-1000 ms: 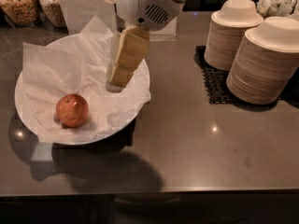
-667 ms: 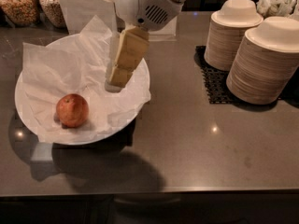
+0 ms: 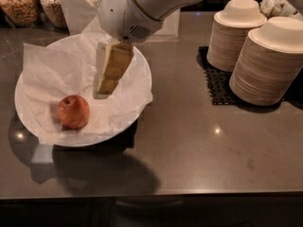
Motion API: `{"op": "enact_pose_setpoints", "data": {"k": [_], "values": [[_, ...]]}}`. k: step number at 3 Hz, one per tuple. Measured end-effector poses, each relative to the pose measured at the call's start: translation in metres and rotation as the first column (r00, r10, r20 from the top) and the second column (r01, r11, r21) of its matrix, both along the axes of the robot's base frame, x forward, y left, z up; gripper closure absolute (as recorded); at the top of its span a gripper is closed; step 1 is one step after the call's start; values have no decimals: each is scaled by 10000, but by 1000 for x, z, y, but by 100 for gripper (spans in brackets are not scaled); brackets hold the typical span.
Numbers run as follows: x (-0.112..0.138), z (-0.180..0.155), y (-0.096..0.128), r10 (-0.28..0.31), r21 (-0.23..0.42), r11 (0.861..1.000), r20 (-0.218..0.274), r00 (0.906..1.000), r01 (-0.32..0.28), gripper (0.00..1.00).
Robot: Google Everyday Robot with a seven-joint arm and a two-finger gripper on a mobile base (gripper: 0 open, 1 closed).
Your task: Pick apple from white bowl
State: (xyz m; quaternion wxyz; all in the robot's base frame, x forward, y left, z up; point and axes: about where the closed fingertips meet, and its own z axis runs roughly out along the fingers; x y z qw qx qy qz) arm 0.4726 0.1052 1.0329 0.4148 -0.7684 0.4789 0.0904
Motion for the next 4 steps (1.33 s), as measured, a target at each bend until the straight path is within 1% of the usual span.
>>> {"op": "enact_pose_setpoints", "data": {"k": [1,2,3,4], "values": [[0,0,0,-1,-2,10000,-3,10000,1,0],[5,-11,12,-129,-433,9990,-243,9996,119,0],[31,-61,44,-305,-979,9950,-1200,9923,188,0],[42,-86,46,-275,-1012,9948,-1691,9852,104,0]]}}
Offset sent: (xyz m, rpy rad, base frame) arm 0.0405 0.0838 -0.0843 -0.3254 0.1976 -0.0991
